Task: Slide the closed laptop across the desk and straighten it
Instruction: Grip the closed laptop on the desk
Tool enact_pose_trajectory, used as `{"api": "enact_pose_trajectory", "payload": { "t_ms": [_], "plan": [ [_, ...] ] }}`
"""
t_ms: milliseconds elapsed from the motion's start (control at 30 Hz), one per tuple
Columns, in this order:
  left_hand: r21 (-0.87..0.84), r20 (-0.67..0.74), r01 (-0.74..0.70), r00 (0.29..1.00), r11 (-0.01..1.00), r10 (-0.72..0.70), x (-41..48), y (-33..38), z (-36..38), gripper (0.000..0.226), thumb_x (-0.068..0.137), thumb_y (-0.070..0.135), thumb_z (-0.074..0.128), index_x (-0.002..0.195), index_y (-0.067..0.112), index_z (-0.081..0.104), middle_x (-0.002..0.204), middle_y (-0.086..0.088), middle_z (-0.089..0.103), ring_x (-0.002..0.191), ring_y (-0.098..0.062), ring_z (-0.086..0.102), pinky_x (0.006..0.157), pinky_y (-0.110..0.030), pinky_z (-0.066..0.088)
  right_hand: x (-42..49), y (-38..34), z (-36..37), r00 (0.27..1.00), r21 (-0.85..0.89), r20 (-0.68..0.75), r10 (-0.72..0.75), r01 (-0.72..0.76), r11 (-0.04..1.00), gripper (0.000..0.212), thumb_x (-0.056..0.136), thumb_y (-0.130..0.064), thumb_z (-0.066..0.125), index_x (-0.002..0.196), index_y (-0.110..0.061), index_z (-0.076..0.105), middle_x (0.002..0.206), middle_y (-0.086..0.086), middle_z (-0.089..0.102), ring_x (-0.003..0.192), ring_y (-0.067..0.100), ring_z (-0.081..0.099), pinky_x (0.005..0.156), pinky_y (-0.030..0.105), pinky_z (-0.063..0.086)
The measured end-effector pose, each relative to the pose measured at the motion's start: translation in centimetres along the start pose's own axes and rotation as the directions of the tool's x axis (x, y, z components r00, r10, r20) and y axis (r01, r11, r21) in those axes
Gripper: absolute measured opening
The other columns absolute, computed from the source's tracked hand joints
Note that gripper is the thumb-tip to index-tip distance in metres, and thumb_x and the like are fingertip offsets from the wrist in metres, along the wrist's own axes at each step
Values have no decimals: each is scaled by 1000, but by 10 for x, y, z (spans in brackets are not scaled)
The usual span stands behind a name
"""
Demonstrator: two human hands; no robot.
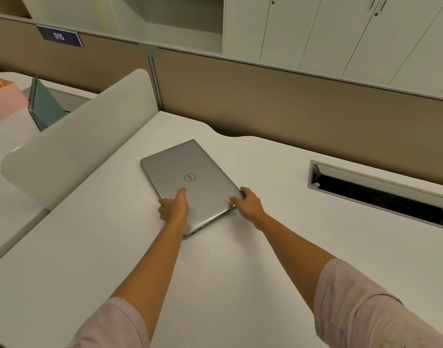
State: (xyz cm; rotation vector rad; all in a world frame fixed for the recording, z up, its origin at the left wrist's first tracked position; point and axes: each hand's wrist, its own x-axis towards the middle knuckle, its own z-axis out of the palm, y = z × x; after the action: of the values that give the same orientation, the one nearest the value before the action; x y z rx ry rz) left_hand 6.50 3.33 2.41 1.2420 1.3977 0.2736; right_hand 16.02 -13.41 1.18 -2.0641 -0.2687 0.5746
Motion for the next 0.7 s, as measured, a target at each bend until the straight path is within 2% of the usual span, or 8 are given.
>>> {"api": "enact_pose_trajectory", "payload": {
  "t_ms": [67, 167, 200, 267, 367, 467, 533, 700],
  "plan": [
    [-39, -5, 74, 997, 996, -75, 7, 6, -5, 78, 82, 51, 58, 143, 11, 31, 146, -16, 34, 131, -35, 36, 106, -52, 35, 6, 1, -3, 1000, 28, -9, 28, -28, 999, 32, 90, -24, 60, 119, -13, 55, 107, 3, 58, 93, 22, 53, 68, 24, 42],
    [-79, 26, 122, 992, 989, -120, 15, 7, -12, 77, 81, 53, 59, 142, 13, 36, 145, -15, 36, 127, -34, 39, 99, -43, 38, 11, 1, -4, 992, 96, -16, 126, -124, 988, 49, 88, -27, 63, 132, -8, 52, 120, 8, 61, 102, 23, 60, 90, 36, 51],
    [-90, 31, 126, 992, 988, -124, 17, 6, -14, 76, 81, 53, 59, 142, 13, 36, 144, -14, 37, 126, -34, 40, 92, -39, 36, 11, 2, -3, 990, 90, -18, 137, -134, 987, 42, 87, -29, 64, 122, -6, 60, 111, 7, 64, 98, 24, 62, 87, 39, 55],
    [-85, 18, 126, 992, 988, -124, 18, 1, -17, 76, 81, 51, 61, 142, 12, 35, 144, -14, 36, 124, -34, 41, 83, -39, 34, 9, 4, 0, 991, 53, -12, 131, -130, 990, 29, 85, -34, 66, 88, -5, 66, 81, 4, 63, 76, 22, 59, 65, 31, 52],
    [-57, -8, 135, 991, 989, -135, 16, -7, -20, 77, 80, 51, 63, 139, 9, 34, 143, -15, 35, 122, -34, 42, 83, -40, 35, 4, 7, 2, 993, -24, -29, 115, -116, 993, 44, 83, -48, 65, 60, -14, 47, 61, -1, 48, 58, 18, 47, 54, 28, 34],
    [3, -52, 150, 987, 989, -150, 10, -12, -22, 80, 78, 54, 64, 134, 6, 35, 138, -15, 36, 120, -36, 42, 92, -46, 39, -4, 8, 0, 994, -140, -23, 105, -107, 984, 58, 82, -61, 60, 55, -17, 34, 56, -1, 42, 55, 19, 43, 52, 28, 29],
    [94, -91, 131, 988, 987, -122, 4, -15, -23, 84, 76, 57, 65, 133, 4, 33, 136, -16, 35, 120, -37, 42, 97, -51, 40, -12, 11, -2, 996, -227, 18, 87, -80, 971, 61, 84, -67, 54, 58, -14, 39, 59, 2, 49, 59, 20, 49, 55, 29, 35],
    [243, -130, 37, 992, 969, -5, -15, -30, -24, 96, 72, 61, 69, 133, -3, 32, 136, -20, 37, 121, -39, 42, 90, -48, 42, -41, 21, -10, 1000, -310, 19, 15, -8, 951, 61, 87, -68, 47, 62, -12, 48, 62, 5, 56, 60, 22, 54, 60, 33, 41]
  ]
}}
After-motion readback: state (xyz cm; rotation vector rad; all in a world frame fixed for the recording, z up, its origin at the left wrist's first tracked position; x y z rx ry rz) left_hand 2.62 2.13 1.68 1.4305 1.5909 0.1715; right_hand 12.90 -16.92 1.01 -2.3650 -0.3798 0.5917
